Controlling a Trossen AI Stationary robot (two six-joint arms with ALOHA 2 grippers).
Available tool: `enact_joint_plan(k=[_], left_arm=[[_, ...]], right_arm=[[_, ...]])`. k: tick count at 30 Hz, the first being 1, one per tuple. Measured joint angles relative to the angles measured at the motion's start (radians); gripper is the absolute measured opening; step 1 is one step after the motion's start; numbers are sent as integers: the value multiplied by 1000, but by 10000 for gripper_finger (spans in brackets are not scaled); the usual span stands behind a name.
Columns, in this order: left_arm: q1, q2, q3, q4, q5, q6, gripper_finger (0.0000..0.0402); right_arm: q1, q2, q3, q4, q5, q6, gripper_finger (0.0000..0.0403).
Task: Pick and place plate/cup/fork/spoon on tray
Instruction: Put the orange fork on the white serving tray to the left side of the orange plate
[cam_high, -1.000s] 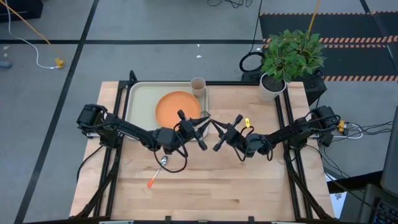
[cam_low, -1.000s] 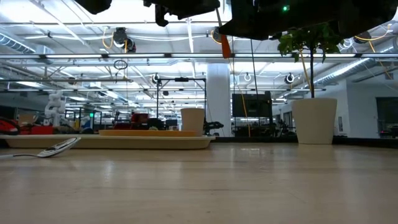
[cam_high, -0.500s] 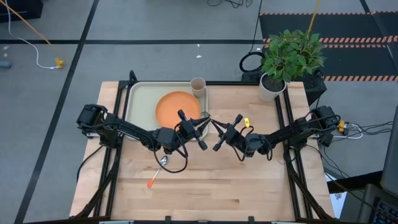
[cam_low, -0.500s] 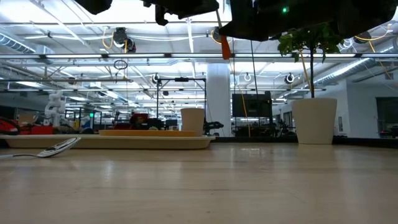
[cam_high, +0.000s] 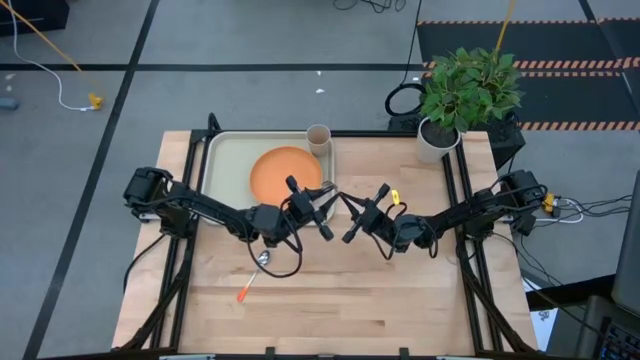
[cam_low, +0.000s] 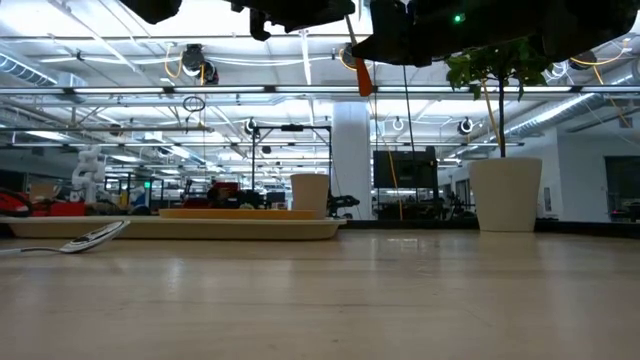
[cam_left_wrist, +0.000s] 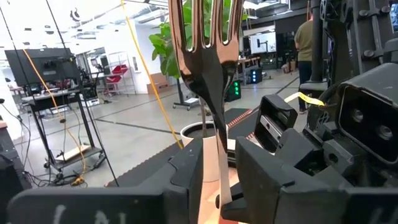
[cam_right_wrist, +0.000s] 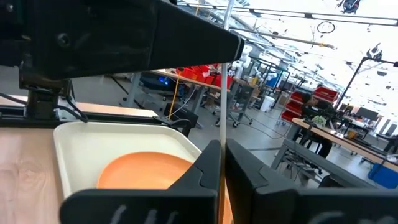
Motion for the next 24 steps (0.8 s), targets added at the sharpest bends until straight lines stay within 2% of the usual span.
enact_joint_plan(k=[15,24], left_arm=[[-1,0,0,-7,3,26,22],[-1,0,0,-8,3,-2,17]], right_arm=[[0,0,0,-5,1,-38,0],[0,0,0,2,1,-81,12]])
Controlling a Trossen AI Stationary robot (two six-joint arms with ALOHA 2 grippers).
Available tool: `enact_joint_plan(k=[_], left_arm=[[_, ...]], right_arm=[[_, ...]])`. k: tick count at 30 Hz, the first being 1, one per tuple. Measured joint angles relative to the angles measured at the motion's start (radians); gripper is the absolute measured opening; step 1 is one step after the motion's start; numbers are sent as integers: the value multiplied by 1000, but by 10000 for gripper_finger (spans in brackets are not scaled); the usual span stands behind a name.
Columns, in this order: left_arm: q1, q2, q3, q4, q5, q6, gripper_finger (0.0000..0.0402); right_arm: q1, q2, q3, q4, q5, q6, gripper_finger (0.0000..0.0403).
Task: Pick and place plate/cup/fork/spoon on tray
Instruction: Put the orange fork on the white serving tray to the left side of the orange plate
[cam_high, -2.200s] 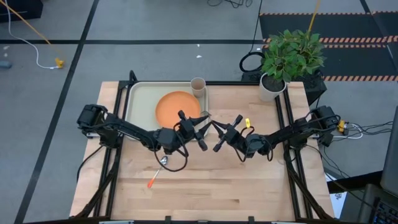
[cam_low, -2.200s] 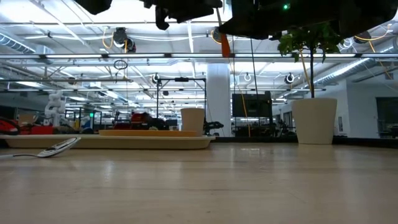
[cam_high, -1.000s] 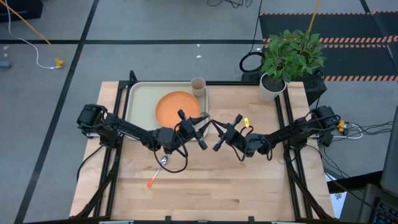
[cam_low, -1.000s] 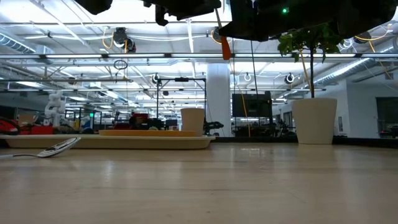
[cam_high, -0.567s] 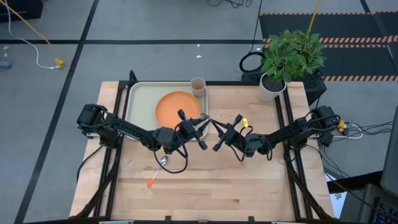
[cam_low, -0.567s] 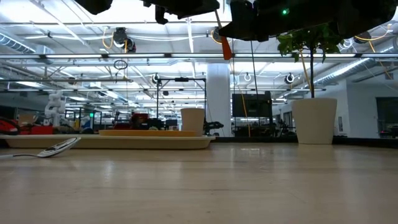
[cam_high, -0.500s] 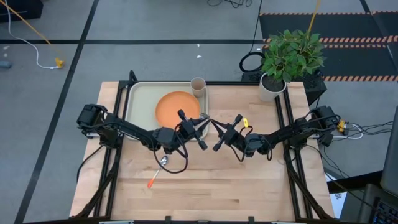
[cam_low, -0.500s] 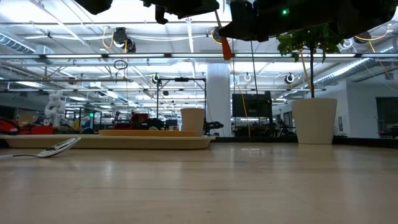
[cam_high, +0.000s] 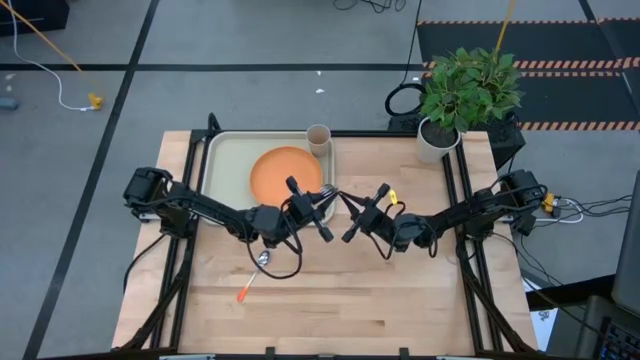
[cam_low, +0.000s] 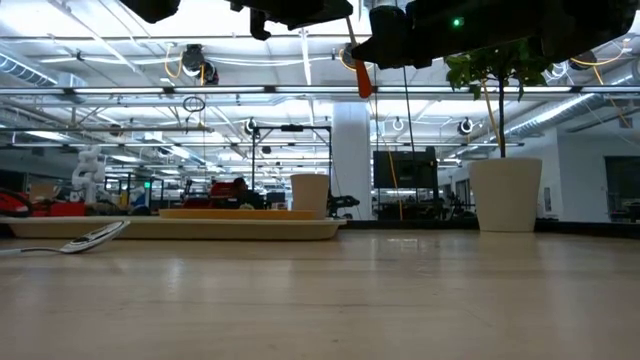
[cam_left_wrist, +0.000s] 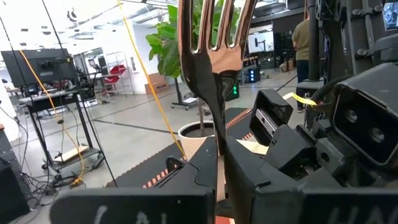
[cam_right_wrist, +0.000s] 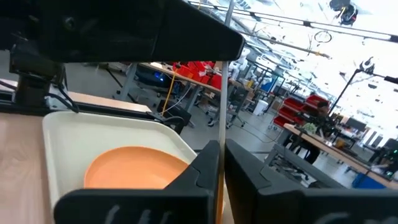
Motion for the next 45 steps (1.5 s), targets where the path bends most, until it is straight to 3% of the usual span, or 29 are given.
enact_joint_plan(k=[11,15,21,33,39,45], left_arm=[[-12,-75,-2,-107,0,-18,14],[-25,-152,-1,-269,3,-42,15],[-30,-315,0,-681,-10,-180,11],[20,-538,-1,-1448,-30,-643,9],[74,-587,-1,-1828,-4,-1045,20],[135,-588,-1,-2028,30,-1287,7]], right_arm=[[32,-32,0,2,0,-44,92],[49,-46,0,-7,1,-56,123],[79,-85,0,-25,4,-96,141],[82,-224,0,-187,5,-110,136],[75,-233,0,-221,-32,-18,136],[68,-232,0,-261,-115,-47,136]])
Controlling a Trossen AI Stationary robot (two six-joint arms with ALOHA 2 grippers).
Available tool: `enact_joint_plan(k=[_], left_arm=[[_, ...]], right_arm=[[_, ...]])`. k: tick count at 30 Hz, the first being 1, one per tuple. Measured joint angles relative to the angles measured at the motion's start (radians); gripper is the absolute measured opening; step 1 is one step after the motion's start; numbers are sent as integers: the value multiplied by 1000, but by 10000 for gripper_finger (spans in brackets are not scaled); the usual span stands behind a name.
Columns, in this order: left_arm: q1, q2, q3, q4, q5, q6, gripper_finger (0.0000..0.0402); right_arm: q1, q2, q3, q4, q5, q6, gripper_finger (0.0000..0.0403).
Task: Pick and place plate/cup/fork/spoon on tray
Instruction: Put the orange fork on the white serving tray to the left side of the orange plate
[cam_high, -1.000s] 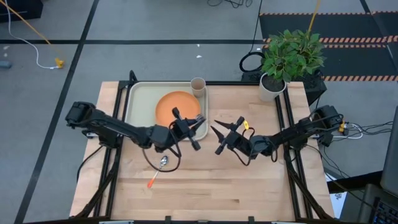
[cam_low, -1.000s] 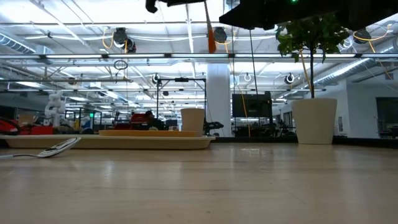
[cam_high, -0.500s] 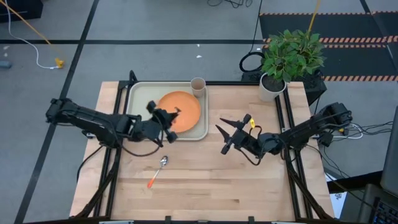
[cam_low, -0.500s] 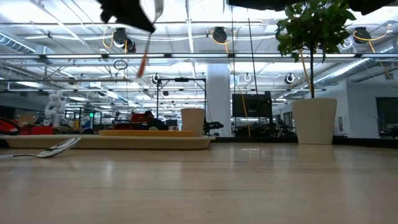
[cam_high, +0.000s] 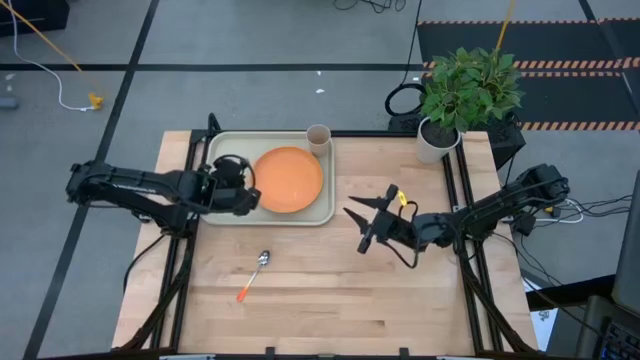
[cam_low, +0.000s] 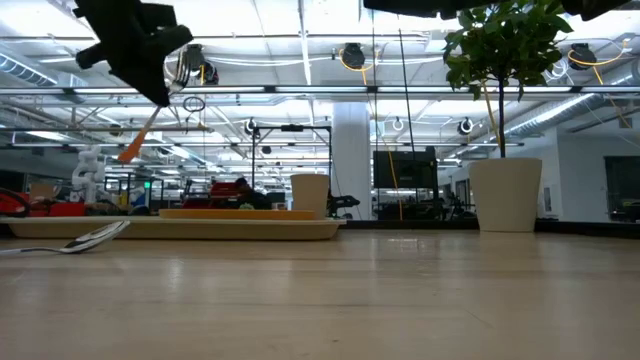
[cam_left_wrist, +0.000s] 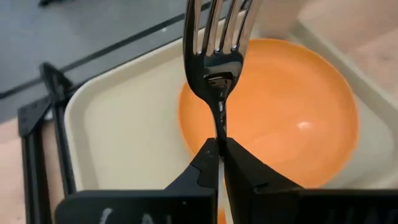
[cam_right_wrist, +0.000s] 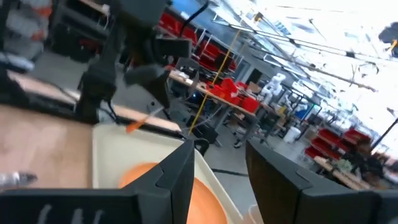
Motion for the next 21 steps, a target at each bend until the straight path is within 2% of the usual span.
enact_joint_plan(k=[5,8,14,17,21], left_arm=[[58,0,-32,0,36,-59,22],[102,1,-73,1,61,-93,17],[203,1,-147,17,120,-133,10],[255,1,-165,43,174,-125,20],[328,1,-178,87,237,-75,14]], right_arm=[[-31,0,0,-82,-3,-40,136],[-54,1,0,-112,-3,-42,135],[-75,-10,0,-102,-44,55,135],[-74,-10,0,-103,-75,60,135],[-73,-9,0,-143,-97,66,135]])
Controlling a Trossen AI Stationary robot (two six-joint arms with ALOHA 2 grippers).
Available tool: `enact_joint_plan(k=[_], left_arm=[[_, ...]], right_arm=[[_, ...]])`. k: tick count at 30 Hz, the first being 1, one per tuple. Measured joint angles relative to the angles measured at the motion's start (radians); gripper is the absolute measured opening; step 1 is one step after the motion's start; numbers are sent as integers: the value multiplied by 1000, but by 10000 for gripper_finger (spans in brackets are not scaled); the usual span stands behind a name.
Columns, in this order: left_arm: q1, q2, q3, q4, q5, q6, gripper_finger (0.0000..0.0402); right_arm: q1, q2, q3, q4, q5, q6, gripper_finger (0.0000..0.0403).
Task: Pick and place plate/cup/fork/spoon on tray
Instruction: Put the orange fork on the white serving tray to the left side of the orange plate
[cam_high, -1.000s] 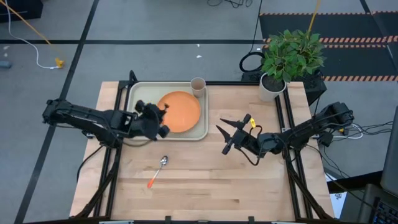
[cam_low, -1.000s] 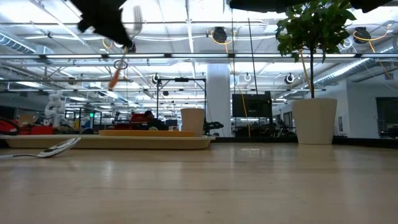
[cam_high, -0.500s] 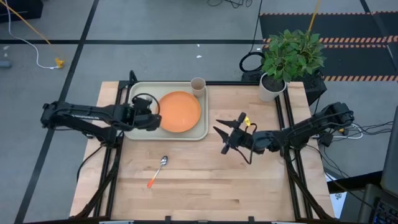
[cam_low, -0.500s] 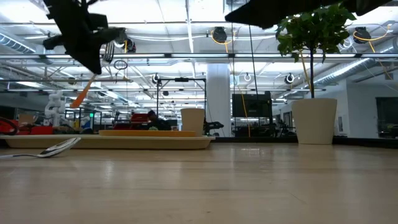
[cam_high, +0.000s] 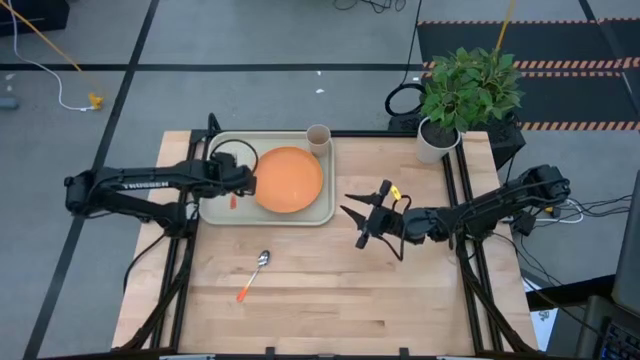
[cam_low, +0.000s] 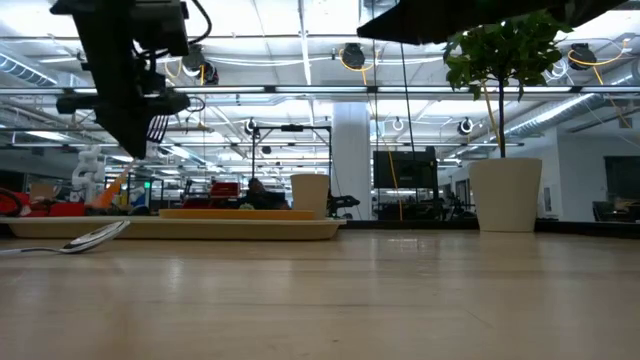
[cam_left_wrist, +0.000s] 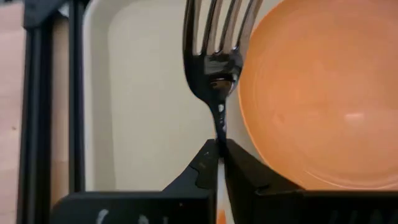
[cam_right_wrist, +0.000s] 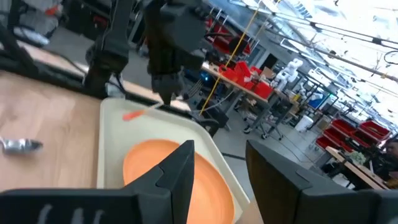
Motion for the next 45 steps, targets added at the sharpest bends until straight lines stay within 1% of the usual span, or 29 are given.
enact_joint_plan(k=[3,6,10,14,19,22,24,27,32,34,38,41,45], left_arm=[[54,1,0,48,60,54,7],[104,1,0,107,104,128,13],[158,14,0,118,142,176,13],[209,42,-1,123,165,199,7],[257,95,-1,139,239,205,20],[282,128,-5,154,297,219,16],[298,145,-5,174,322,220,9],[323,166,-5,168,328,220,7],[359,206,-24,200,342,230,22],[388,214,-42,236,376,269,20],[465,221,-70,331,482,338,8],[510,225,-74,350,491,367,9],[549,226,-74,347,490,408,24]], right_arm=[[-2,0,0,-12,0,-17,135],[-6,0,0,-8,0,-27,135],[-6,0,0,13,0,-28,134],[-7,0,0,20,-11,-30,134],[-8,0,0,20,-98,-71,134],[-10,0,0,19,-130,-97,134],[-13,0,0,20,-131,-107,134],[-18,0,0,17,-131,-133,134],[-32,0,0,11,-131,-142,134],[-34,0,0,6,-131,-142,134],[-40,0,0,-5,-152,-140,134],[-45,0,0,-5,-180,-125,134],[-45,0,0,-7,-182,-118,134]])
